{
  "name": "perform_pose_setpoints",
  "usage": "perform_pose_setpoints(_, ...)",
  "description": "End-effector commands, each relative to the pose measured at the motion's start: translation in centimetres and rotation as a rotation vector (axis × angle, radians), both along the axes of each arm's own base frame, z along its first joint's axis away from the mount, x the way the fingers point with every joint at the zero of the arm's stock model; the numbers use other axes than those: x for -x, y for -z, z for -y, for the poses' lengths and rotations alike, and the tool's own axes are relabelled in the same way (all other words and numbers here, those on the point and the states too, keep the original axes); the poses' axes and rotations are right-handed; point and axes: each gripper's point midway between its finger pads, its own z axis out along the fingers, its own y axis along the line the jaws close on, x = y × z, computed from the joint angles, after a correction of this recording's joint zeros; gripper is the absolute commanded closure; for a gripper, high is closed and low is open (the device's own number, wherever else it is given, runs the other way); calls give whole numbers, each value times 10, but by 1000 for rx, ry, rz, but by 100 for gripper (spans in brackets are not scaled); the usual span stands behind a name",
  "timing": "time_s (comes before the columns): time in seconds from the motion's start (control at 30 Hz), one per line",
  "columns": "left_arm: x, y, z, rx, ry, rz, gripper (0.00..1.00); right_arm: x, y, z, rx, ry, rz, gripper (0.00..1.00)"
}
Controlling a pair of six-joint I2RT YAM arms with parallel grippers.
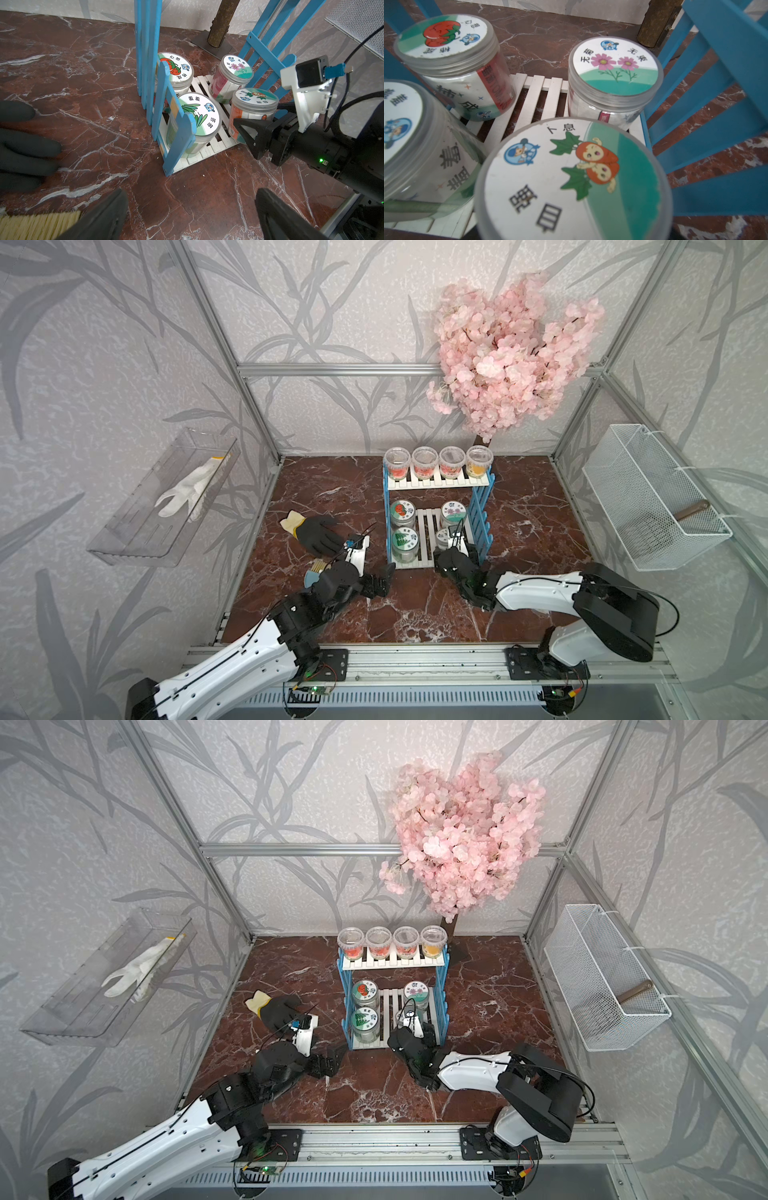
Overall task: Place the seed container on the shelf
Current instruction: Place the seed jar on the shelf.
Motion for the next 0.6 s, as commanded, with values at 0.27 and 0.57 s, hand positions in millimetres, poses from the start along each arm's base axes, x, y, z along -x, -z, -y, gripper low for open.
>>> perform_pose_setpoints(0.27, 1, 4, 2, 5, 11, -6, 0, 4, -3, 9, 27, 10, -92, 10)
perform_pose_setpoints(0.57, 2, 9, 4, -3, 24, -22, 0, 5, 7, 9, 21, 6, -114, 9)
